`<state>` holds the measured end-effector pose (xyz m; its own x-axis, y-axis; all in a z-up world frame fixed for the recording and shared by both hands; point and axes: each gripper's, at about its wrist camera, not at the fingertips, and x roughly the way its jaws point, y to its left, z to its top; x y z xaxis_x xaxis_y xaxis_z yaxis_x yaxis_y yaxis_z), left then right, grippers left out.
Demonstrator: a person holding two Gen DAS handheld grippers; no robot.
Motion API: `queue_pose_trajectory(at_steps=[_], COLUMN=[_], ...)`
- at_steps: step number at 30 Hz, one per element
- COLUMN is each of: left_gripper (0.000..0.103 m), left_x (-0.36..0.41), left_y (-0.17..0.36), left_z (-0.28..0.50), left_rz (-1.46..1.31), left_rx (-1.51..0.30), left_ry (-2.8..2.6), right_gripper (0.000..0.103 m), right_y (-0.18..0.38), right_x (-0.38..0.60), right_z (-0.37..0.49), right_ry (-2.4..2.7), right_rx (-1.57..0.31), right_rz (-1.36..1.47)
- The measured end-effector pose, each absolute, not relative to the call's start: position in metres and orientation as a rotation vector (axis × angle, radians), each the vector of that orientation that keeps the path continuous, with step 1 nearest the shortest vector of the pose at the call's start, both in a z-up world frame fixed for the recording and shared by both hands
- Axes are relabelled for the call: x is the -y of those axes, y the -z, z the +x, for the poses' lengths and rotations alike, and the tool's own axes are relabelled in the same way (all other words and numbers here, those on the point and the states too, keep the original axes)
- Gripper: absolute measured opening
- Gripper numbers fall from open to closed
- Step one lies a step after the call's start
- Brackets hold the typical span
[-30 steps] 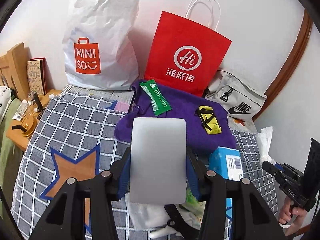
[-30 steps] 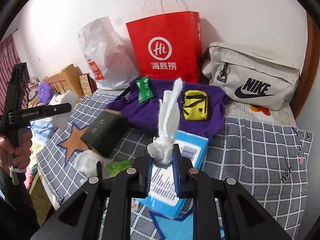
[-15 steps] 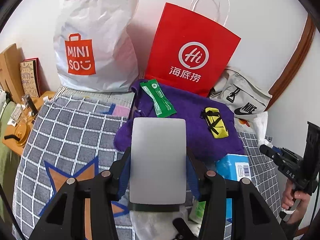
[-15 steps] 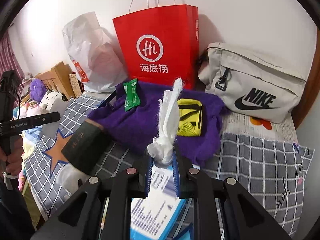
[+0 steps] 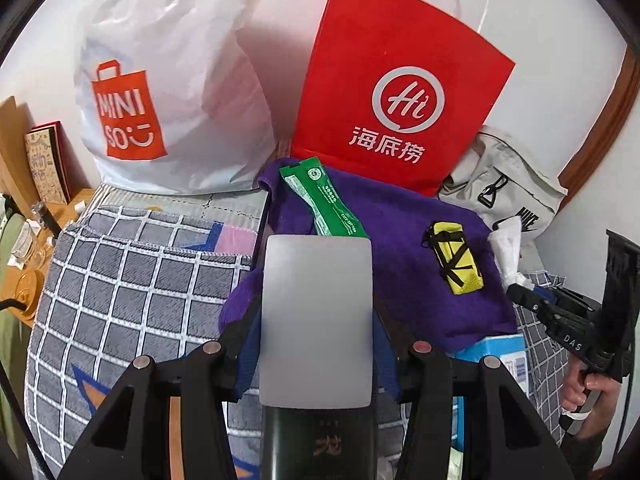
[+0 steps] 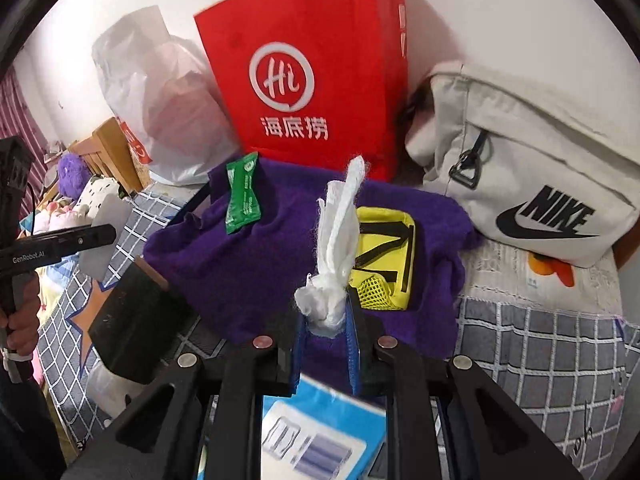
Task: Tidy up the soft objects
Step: 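Carry the white tissue and white sponge toward the purple towel with both grippers, then lower the tissue and sponge onto the purple towel and open both grippers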
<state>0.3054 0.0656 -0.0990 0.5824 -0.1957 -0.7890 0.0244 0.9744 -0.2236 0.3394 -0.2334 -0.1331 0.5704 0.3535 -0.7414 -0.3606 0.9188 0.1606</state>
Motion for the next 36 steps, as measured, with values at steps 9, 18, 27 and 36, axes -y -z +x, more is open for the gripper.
queue_pose_trajectory(at_steps=[9, 18, 27, 36], left_gripper=[0.047, 0.047, 0.047, 0.048], left_x=[-0.054, -0.046, -0.044, -0.036], left_y=[0.112, 0.140, 0.160, 0.169], left_z=[0.343, 0.375, 0.390, 0.395], left_rz=[-0.179, -0.160, -0.164, -0.142], left_rx=[-0.976, -1.050, -1.116, -1.146], left_ry=[0.134, 0.143, 0.153, 0.168], right_gripper=[0.018, 0.018, 0.018, 0.020], right_y=[0.171, 0.189, 0.203, 0.205], right_x=[0.235, 0.241, 0.239, 0.241], right_z=[0.360, 0.363, 0.369, 0.369], right_ry=[-0.461, -0.456, -0.438, -0.437], right_rx=[-0.956, -0.982, -1.020, -1.024], right_rz=[0.009, 0.018, 0.001, 0.006])
